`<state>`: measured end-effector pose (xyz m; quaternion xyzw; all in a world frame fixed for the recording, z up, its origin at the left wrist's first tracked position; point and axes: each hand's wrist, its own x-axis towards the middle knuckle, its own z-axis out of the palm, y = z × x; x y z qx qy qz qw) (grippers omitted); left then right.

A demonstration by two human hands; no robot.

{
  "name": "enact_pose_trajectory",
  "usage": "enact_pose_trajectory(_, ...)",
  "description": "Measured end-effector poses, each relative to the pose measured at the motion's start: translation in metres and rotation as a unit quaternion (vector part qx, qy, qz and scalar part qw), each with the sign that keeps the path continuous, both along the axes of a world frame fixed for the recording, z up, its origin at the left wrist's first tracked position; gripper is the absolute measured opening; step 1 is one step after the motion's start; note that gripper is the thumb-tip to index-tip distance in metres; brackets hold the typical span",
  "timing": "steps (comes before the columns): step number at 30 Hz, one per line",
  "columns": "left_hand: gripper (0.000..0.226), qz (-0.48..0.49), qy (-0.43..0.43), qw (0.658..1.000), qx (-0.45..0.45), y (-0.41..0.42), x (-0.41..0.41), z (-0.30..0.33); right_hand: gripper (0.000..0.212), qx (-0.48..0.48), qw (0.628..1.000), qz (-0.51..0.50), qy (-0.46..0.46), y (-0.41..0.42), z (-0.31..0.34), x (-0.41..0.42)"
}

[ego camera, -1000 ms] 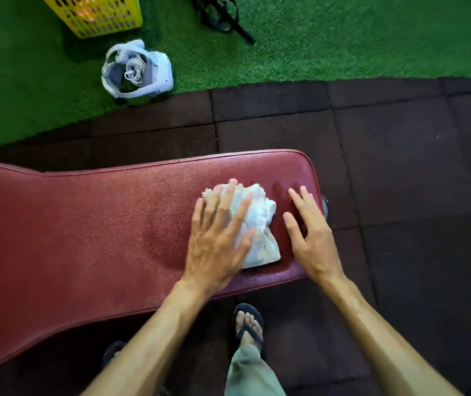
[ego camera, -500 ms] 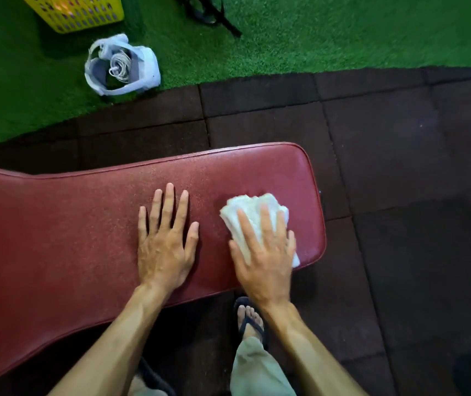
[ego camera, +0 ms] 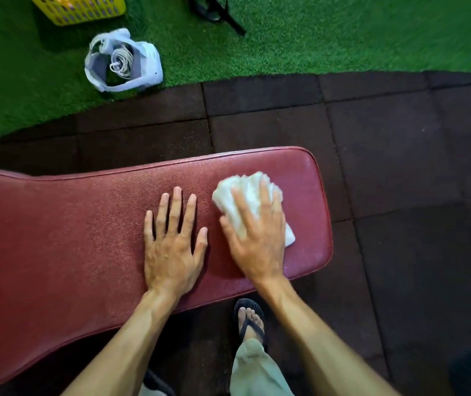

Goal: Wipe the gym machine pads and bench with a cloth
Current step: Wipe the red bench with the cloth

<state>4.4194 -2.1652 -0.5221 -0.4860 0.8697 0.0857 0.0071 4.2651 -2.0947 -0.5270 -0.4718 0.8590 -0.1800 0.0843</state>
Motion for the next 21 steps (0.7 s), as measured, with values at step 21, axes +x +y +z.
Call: enact_pose_trajectory(21,0.064,0.008,-0.005,1.000,-0.012,0.001,-0.001,-0.003,0.069,0.056,0.998,0.025,0.000,0.044,0.004,-0.004)
